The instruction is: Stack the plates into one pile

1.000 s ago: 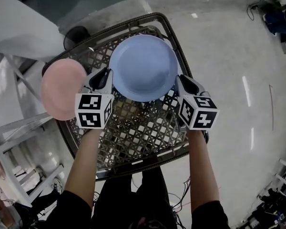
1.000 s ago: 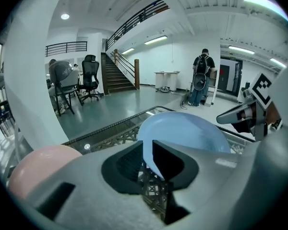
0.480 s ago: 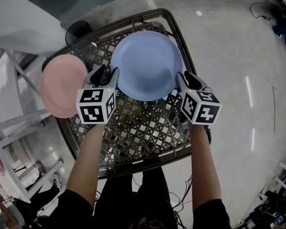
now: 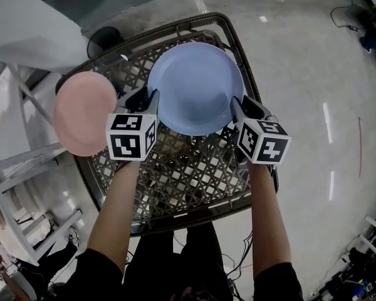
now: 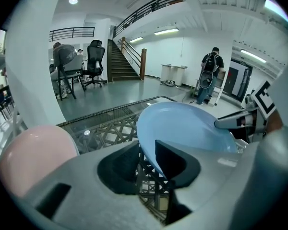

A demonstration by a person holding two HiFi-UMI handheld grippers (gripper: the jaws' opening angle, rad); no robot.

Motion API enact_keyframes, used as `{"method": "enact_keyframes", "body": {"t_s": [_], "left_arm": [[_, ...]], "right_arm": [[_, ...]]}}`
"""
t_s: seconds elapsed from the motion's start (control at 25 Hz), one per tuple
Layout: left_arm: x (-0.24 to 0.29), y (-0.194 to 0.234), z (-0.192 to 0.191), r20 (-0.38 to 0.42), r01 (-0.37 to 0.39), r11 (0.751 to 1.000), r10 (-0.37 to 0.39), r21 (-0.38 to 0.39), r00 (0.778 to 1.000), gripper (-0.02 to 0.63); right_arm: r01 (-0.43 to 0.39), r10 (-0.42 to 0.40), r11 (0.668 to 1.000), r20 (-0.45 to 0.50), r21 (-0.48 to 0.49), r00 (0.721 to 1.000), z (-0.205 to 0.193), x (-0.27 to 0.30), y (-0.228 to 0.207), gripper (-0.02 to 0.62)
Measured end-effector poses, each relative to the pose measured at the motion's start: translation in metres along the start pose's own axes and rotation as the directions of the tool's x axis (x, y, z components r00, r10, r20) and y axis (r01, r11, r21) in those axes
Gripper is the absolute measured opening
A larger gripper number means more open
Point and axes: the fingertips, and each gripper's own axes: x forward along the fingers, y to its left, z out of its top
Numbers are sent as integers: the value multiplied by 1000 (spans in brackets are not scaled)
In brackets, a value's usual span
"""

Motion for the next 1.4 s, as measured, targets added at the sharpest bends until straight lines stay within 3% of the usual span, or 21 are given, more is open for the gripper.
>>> {"method": "enact_keyframes", "body": {"t_s": [0.92, 1.4], "left_arm": [[-12, 3, 11, 46, -7, 1000, 8, -11, 999, 69], [-51, 33, 26, 108, -70, 997, 72, -25, 992, 67]], "right_arm": [[-1, 2, 1000, 52, -16, 999, 14, -14, 7, 107], [-56, 61, 996, 74, -63, 995, 35, -15, 49, 107]]}}
